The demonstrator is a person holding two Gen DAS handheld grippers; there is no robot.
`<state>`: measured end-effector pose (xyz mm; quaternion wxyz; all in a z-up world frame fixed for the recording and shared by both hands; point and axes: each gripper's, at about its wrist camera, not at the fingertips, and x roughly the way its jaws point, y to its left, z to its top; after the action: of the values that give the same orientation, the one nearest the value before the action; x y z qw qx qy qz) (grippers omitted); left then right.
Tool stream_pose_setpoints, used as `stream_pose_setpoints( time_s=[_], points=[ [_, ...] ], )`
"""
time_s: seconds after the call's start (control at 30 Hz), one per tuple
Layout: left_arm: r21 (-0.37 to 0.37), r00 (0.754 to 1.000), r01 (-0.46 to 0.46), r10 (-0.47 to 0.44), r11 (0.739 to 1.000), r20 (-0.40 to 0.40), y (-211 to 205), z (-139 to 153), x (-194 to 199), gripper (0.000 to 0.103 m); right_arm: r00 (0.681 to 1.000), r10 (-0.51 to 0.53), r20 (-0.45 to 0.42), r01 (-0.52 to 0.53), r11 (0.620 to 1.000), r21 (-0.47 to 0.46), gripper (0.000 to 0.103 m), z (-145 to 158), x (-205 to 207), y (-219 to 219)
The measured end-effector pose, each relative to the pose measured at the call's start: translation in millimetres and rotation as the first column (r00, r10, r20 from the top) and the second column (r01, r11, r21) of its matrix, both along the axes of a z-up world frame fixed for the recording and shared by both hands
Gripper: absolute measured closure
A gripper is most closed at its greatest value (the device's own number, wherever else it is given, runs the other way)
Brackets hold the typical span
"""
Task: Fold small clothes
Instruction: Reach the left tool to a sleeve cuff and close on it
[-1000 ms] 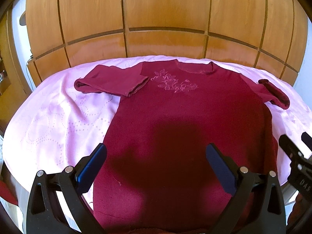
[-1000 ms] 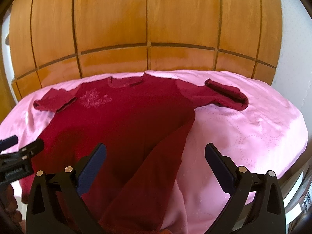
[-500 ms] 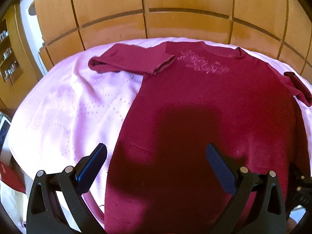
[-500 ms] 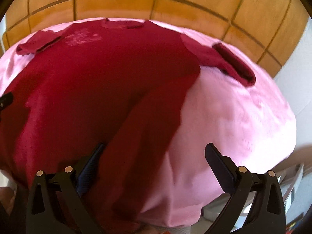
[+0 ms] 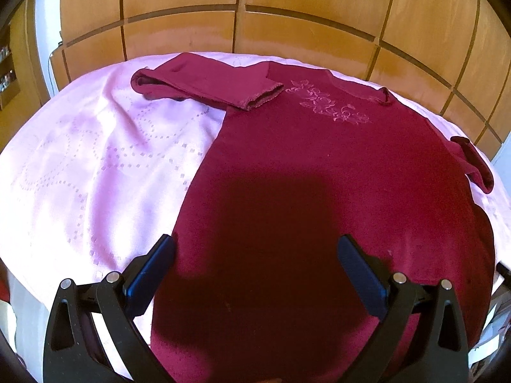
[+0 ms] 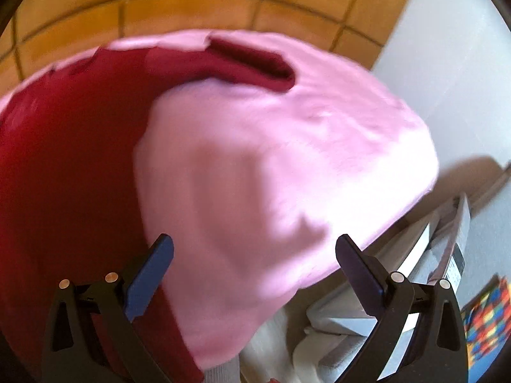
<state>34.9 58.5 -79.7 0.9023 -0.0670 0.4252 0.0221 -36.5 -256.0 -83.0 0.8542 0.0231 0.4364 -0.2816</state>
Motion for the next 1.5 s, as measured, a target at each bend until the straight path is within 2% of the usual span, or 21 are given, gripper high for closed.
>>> stream_pose_setpoints(
  time_s=[0.07,0.17,0.27,0.4,0.53,0.63,0.73,0.8,0.87,0.93,1.03,1.1,1.17,1.2,1.3,1.33,1.37,1.5],
  points=[
    [0.013,1.0,0.003,-0.003,1.0,0.007,-1,0,2,0.002,0.996,0.019,0.085,-0.02,1.0,0.013,0.003,10,-4,1],
    [0.045,1.0,0.013,-0.014,0.999,0.01,-4,-1,8,0.002,0.974,0.106,0.199,-0.115,0.993,0.032,0.003,19,-7,16],
    [0.059,0.999,0.043,-0.042,0.997,-0.009,-4,-2,17,0.002,0.954,0.208,0.217,-0.224,0.973,0.051,0.003,15,5,36],
    [0.028,0.997,0.075,-0.075,0.997,-0.015,1,1,33,0.002,0.923,0.297,0.247,-0.331,0.938,0.108,0.003,11,28,61],
    [-0.023,0.995,0.095,-0.095,0.995,0.009,9,10,56,0.002,0.912,0.335,0.236,-0.367,0.924,0.107,0.003,7,69,73],
    [-0.068,0.993,0.107,-0.103,0.992,0.06,15,21,72,0.002,0.907,0.355,0.227,-0.373,0.927,0.045,0.003,6,95,75],
    [0.004,0.993,0.082,-0.082,0.997,0.09,15,30,93,0.002,0.911,0.361,0.2,-0.361,0.932,-0.033,0.003,0,120,76],
    [0.064,0.991,0.075,-0.082,0.995,0.102,13,32,106,0.002,0.931,0.338,0.138,-0.334,0.941,-0.048,0.003,-12,135,70],
    [0.102,0.989,0.095,-0.105,0.99,0.101,10,31,121,0.002,0.937,0.324,0.131,-0.328,0.945,0.008,0.003,-29,142,62],
    [0.131,0.987,0.121,-0.133,0.984,0.094,7,28,136,0.002,0.935,0.31,0.174,-0.329,0.94,0.092,0.003,-37,139,52],
    [0.177,0.986,0.13,-0.146,0.976,0.08,5,20,153,0.003,0.933,0.299,0.199,-0.327,0.937,0.126,0.003,-37,137,47],
    [0.18,0.986,0.142,-0.155,0.973,0.065,3,15,163,0.013,0.933,0.301,0.196,-0.326,0.939,0.111,0.003,-37,136,50],
    [0.175,0.985,0.16,-0.168,0.971,0.028,1,8,173,0.042,0.933,0.301,0.199,-0.325,0.94,0.105,0.003,-38,137,48],
    [0.174,0.987,0.157,-0.161,0.972,0.007,2,4,177,0.047,0.932,0.301,0.202,-0.326,0.939,0.107,0.003,-38,136,48],
    [0.147,0.991,0.132,-0.132,0.98,-0.012,11,-1,185,0.074,0.93,0.3,0.211,-0.329,0.937,0.114,0.003,-38,135,45],
    [0.118,0.992,0.127,-0.126,0.985,-0.015,16,0,187,0.089,0.93,0.3,0.212,-0.329,0.937,0.116,0.003,-39,134,45],
    [0.09,0.993,0.122,-0.121,0.989,-0.017,22,2,188,0.093,0.93,0.3,0.213,-0.329,0.937,0.116,0.003,-39,134,46],
    [0.046,0.994,0.109,-0.11,0.993,0.024,36,25,184,0.095,0.929,0.3,0.216,-0.33,0.937,0.118,0.003,-39,134,45]
  ],
)
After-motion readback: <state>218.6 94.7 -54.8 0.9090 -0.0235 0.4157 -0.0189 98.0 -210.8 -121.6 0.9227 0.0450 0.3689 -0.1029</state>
